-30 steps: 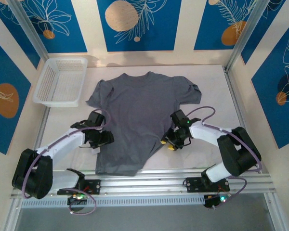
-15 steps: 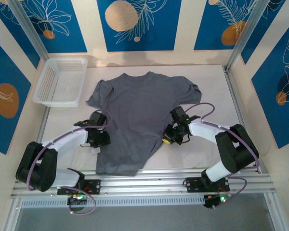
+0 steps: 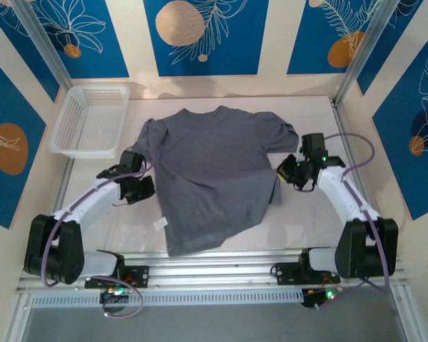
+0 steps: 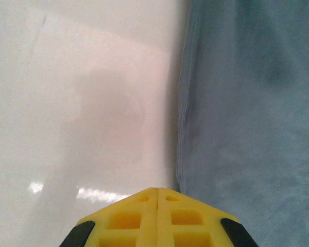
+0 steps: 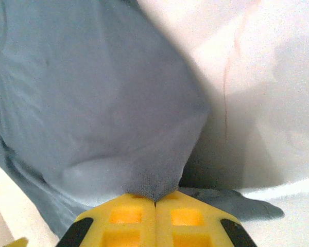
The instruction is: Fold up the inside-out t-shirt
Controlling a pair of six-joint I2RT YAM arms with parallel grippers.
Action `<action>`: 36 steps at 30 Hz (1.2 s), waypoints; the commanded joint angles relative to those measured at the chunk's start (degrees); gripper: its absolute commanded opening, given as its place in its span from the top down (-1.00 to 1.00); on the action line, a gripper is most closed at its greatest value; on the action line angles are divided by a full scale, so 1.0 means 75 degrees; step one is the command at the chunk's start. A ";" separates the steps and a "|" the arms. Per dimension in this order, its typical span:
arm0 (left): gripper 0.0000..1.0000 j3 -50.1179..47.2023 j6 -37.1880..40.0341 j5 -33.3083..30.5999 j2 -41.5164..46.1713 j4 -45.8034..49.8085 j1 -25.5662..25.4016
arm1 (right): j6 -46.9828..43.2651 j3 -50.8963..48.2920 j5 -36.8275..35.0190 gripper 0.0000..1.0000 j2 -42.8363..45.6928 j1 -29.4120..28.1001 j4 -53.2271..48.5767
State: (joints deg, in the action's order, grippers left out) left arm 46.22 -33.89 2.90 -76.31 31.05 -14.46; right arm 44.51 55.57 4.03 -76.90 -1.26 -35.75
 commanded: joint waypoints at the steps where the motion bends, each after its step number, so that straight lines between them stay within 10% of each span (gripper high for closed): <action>1: 0.95 0.0601 0.0469 0.0374 -0.0300 -0.0212 0.0023 | -0.1020 0.0826 0.0096 1.00 -0.0964 0.0273 -0.0157; 3: 0.79 0.0689 0.0542 0.0764 -0.0167 -0.0661 -0.0191 | -0.1122 0.1203 0.0000 1.00 -0.1519 0.0515 0.0007; 9: 0.25 0.1547 0.1501 0.0343 -0.0261 -0.0705 -0.2608 | -0.1268 0.1782 0.0215 0.17 -0.1686 0.0738 -0.0707; 16: 0.14 0.1369 0.2075 0.0088 -0.0489 -0.1649 -0.4522 | 0.0505 -0.1617 0.0199 0.15 0.1225 -0.0340 -0.0587; 28: 0.02 0.1418 0.2778 -0.0375 -0.0189 -0.1485 -0.4849 | 0.0538 -0.2497 -0.0210 -0.03 0.0369 -0.1317 0.0193; 36: -0.02 0.0958 0.2507 -0.0064 -0.0027 -0.1836 -0.4865 | 0.0225 -0.1848 -0.0155 0.41 -0.0643 -0.1150 0.0849</action>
State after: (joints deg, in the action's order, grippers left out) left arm 55.05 -14.85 1.43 -77.82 18.63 -50.65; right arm 47.55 39.29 2.90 -80.99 -10.37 -31.59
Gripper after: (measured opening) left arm 0.506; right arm 0.320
